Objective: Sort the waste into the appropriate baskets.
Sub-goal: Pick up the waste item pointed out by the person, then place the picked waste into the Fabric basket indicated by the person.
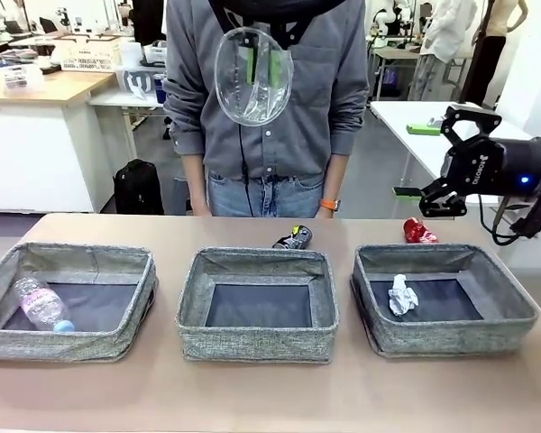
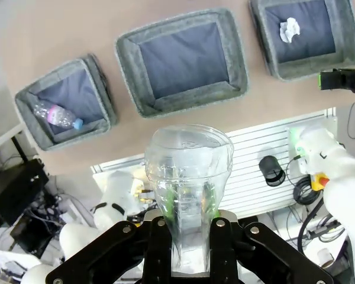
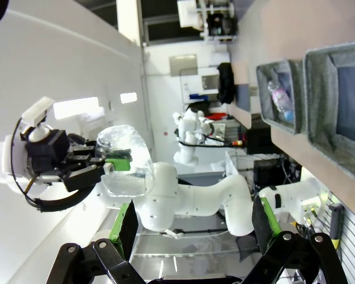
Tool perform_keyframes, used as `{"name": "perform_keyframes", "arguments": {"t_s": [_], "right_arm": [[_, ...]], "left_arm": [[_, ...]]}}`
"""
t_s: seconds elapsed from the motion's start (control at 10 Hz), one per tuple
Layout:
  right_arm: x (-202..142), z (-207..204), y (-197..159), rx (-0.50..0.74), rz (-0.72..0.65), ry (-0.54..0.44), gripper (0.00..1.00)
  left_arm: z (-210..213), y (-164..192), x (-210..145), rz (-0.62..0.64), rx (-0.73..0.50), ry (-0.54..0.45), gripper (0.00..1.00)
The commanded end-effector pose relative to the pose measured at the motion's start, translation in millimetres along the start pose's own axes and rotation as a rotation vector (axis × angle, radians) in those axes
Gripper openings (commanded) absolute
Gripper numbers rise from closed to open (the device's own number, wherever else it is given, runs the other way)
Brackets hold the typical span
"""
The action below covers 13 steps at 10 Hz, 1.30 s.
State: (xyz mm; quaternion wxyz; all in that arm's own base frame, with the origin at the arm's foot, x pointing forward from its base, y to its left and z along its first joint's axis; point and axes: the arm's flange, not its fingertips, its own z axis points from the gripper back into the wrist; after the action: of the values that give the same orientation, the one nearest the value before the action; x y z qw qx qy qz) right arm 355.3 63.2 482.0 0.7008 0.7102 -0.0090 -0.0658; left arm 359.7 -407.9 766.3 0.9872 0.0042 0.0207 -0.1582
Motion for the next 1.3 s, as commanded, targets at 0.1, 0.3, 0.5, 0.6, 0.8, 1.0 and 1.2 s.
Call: {"name": "perform_keyframes", "arguments": {"t_s": [0.1, 0.3, 0.5, 0.6, 0.8, 1.0, 1.2], "right_arm": [[-0.8, -0.1, 0.4, -0.004, 0.003, 0.005, 1.0], [-0.8, -0.1, 0.4, -0.004, 0.003, 0.005, 1.0], [-0.8, -0.1, 0.4, -0.004, 0.003, 0.005, 1.0], [-0.8, -0.1, 0.4, -0.004, 0.003, 0.005, 1.0], [-0.8, -0.1, 0.4, -0.004, 0.003, 0.005, 1.0], [-0.8, -0.1, 0.4, -0.004, 0.003, 0.005, 1.0], [-0.8, -0.1, 0.4, -0.004, 0.003, 0.005, 1.0]], "left_arm": [[-0.7, 1.1, -5.3, 0.006, 0.02, -0.006, 0.21], [-0.7, 1.1, -5.3, 0.006, 0.02, -0.006, 0.21], [-0.7, 1.1, -5.3, 0.006, 0.02, -0.006, 0.21], [-0.7, 1.1, -5.3, 0.006, 0.02, -0.006, 0.21], [-0.7, 1.1, -5.3, 0.006, 0.02, -0.006, 0.21], [-0.7, 1.1, -5.3, 0.006, 0.02, -0.006, 0.21], [-0.7, 1.1, -5.3, 0.006, 0.02, -0.006, 0.21]]}}
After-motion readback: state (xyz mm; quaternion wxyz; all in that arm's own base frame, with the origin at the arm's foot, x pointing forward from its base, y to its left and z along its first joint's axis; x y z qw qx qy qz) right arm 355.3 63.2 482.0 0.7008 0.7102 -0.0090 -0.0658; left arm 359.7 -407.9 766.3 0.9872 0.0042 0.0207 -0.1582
